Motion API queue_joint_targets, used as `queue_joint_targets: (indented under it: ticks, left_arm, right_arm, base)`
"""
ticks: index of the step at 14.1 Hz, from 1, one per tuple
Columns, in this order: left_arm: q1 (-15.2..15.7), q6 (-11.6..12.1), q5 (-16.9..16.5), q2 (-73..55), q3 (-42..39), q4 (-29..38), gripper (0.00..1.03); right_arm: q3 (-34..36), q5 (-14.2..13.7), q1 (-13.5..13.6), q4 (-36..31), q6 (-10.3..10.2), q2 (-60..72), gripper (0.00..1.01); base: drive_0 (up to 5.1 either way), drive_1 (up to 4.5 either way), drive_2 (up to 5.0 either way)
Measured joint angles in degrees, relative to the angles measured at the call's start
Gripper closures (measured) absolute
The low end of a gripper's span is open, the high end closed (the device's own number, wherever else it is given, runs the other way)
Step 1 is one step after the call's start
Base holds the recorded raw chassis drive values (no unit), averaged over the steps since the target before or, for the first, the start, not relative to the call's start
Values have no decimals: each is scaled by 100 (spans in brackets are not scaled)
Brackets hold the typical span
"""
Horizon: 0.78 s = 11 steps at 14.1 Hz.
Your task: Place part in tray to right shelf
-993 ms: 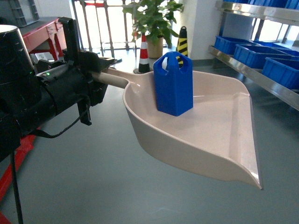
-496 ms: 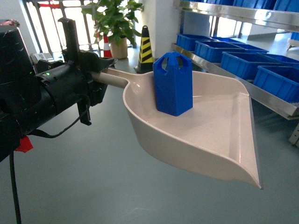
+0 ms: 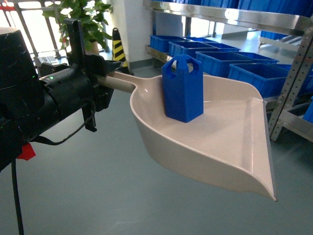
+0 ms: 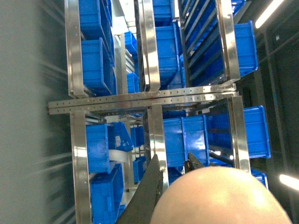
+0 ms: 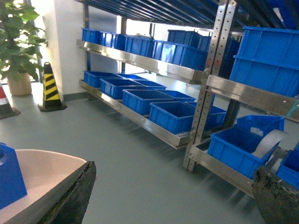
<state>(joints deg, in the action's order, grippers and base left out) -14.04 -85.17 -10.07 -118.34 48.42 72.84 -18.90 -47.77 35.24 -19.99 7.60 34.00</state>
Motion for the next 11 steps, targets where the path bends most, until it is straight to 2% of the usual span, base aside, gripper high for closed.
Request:
queue_joint_targets:
  ticks: [11]
  left_arm:
    - [15,0,2,0,0,-2,91]
  right_arm:
    - [0,0,0,0,0,0,3]
  base:
    - [-163,-163,-163]
